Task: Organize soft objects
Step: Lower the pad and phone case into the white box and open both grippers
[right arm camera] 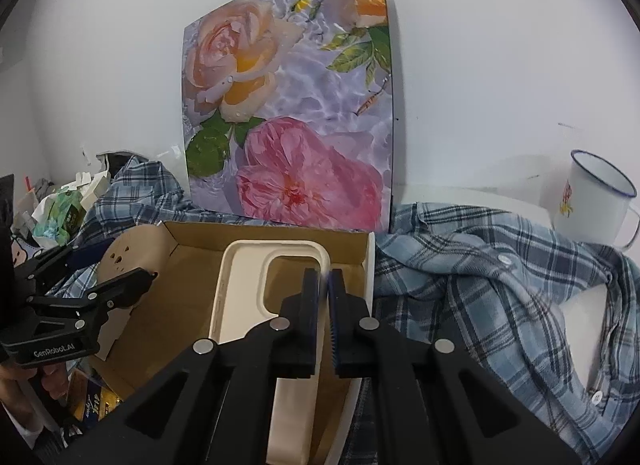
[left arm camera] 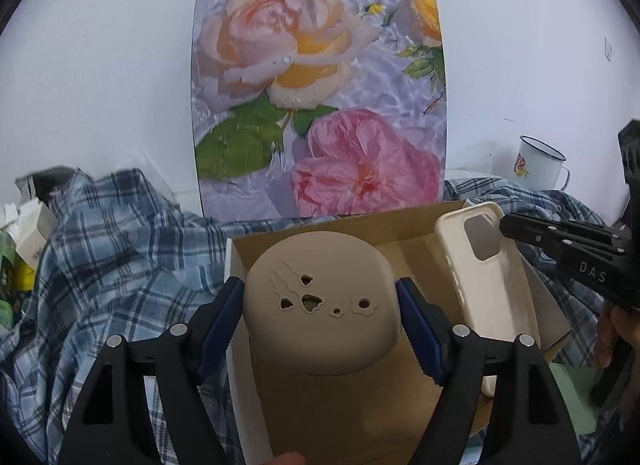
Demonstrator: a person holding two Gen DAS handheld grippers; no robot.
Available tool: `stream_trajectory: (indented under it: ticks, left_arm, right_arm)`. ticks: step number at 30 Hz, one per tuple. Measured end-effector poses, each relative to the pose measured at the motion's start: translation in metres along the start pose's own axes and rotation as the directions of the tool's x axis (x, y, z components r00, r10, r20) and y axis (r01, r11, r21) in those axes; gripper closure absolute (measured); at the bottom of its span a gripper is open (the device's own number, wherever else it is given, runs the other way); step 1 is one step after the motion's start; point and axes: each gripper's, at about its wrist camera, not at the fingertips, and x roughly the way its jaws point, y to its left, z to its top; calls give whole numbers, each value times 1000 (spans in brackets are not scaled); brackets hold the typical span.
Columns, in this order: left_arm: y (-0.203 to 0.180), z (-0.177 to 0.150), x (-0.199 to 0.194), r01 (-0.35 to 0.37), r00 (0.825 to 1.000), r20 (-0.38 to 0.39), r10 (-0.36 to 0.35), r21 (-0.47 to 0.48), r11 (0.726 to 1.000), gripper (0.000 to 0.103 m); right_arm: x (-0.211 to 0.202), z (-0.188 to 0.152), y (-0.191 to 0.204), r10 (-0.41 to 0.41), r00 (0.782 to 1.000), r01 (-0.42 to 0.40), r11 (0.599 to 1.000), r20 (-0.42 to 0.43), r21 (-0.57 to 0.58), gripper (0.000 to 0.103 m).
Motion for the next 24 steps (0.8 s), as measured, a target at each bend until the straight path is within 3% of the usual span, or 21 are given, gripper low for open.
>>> stream_trajectory:
  ticks: [3,4,5,7,12,24]
  left_arm:
    - [-1,0,0,-34,999,-8,34,1,999,16]
    - [-2,0,-2,-45,999,6,45,9,999,10]
    - [-2,0,-4,-52,998,19,52,16,999,0]
    - [-1,3,-7,-43,999,30,43,11,999,0]
    - [4,5,-12,-12,1000,27,12,-10,1000,0]
    - [4,6,-17,2,1000,30,-2,-18,1000,0]
  right_arm:
    - [1,-1,-1,10,1000,-10,1000,2,6,94]
    - [1,-1,-1,9,1000,-9,1000,2,3,77]
    - [0,-1,0,7,1000,-7,1000,5,1,39]
    - [-2,-1,1,11,1000,-11,1000,9,0,0]
    - [-15,1,8,5,998,-4,1000,64,-17,0]
    - [-22,0,8,-12,997,13,1000,76,-21,0]
